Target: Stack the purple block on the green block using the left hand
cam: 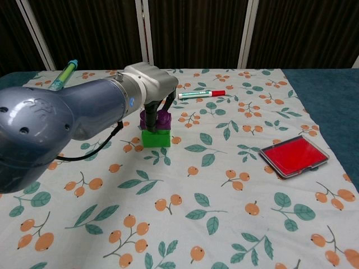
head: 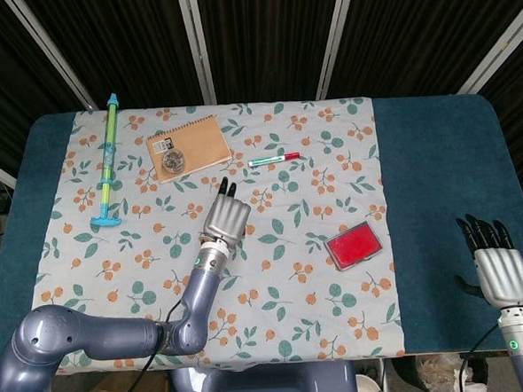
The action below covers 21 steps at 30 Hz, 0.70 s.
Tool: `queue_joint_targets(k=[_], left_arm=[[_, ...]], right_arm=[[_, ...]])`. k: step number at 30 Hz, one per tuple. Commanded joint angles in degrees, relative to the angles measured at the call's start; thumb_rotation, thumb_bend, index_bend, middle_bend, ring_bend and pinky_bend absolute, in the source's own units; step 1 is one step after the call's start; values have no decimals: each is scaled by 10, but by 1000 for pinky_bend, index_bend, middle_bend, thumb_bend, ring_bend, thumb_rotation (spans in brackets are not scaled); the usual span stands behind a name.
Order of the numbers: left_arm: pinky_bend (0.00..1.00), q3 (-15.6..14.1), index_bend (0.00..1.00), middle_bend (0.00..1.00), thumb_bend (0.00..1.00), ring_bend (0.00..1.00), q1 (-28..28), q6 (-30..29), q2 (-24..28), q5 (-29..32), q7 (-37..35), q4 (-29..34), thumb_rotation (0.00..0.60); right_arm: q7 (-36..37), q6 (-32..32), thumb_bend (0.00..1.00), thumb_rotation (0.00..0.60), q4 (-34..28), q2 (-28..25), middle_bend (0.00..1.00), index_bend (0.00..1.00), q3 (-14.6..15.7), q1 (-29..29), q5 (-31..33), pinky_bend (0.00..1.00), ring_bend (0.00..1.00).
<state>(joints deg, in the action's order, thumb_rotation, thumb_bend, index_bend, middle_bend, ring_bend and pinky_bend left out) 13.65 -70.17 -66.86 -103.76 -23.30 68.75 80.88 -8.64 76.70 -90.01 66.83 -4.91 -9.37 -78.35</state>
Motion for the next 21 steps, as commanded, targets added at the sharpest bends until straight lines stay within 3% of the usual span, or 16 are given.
queue_joint_targets(k=[1,21], left_arm=[[0,-2,539,587,302,105,1,1,-3,-1,0,-6,600],[0,-9,540,586,302,105,3,11,-21,-5,7,-35,600]], right_arm=[[0,-1,223,600,1,0,64,36,0,0,0,0,97],[1,-2,223,600,2,0,64,36,-1,-1,3,0,97]])
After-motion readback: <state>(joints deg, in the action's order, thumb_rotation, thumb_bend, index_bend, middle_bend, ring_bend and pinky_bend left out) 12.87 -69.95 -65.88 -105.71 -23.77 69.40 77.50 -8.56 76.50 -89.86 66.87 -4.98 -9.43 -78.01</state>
